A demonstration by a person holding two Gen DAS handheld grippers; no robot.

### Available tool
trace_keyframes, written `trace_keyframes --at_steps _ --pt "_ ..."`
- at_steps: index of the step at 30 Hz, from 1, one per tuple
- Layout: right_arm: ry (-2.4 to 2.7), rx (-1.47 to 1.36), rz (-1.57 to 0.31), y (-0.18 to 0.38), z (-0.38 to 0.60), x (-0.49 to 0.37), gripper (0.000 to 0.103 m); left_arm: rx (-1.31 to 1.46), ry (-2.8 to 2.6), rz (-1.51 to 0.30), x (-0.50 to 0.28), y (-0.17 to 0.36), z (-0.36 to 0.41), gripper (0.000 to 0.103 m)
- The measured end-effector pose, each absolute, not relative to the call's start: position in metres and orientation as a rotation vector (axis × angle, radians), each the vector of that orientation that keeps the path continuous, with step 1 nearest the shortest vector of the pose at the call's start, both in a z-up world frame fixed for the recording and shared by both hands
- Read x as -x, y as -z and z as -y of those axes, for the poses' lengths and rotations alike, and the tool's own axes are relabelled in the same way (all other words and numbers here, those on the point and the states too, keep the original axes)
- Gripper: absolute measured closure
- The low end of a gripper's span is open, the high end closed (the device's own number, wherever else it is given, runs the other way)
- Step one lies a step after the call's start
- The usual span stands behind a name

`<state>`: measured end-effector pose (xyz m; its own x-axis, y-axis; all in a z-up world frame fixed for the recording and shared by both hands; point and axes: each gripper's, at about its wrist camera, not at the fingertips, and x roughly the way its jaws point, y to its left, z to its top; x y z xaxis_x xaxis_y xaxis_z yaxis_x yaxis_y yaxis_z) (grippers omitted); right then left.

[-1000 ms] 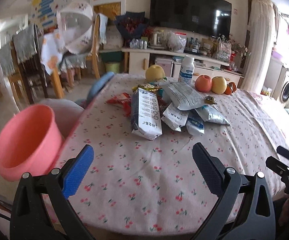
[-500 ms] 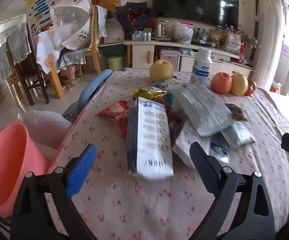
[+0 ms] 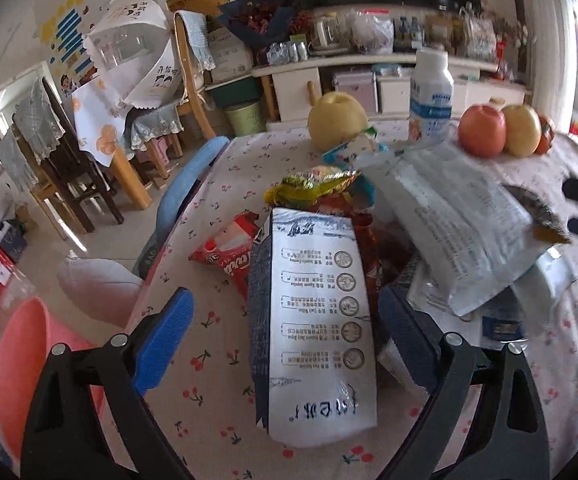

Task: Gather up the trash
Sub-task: 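Grasp the gold snack bar with right tool while left tool grasps white printed bag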

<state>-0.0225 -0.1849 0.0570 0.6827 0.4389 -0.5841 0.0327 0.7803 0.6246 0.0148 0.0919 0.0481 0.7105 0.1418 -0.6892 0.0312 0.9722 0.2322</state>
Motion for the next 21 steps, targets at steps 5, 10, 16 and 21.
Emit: trace_keyframes --at_steps 5,10,16,21 --pt "-0.257 -0.674 -0.836 -0.049 0.182 -0.004 0.022 -0.236 -0.076 -0.82 -0.023 -0.039 -0.092 0.019" --pt "-0.26 -0.626 -0.878 -0.043 0.172 -0.015 0.03 -0.177 -0.059 -0.834 -0.024 -0.038 -0.093 0.029" --pt "-0.304 -0.529 -0.872 -0.051 0.158 -0.015 0.049 -0.063 -0.023 -0.881 -0.024 -0.035 -0.103 0.029" --pt "-0.343 -0.453 -0.873 -0.056 0.146 -0.011 0.058 -0.077 -0.032 -0.894 -0.023 -0.03 -0.106 0.024"
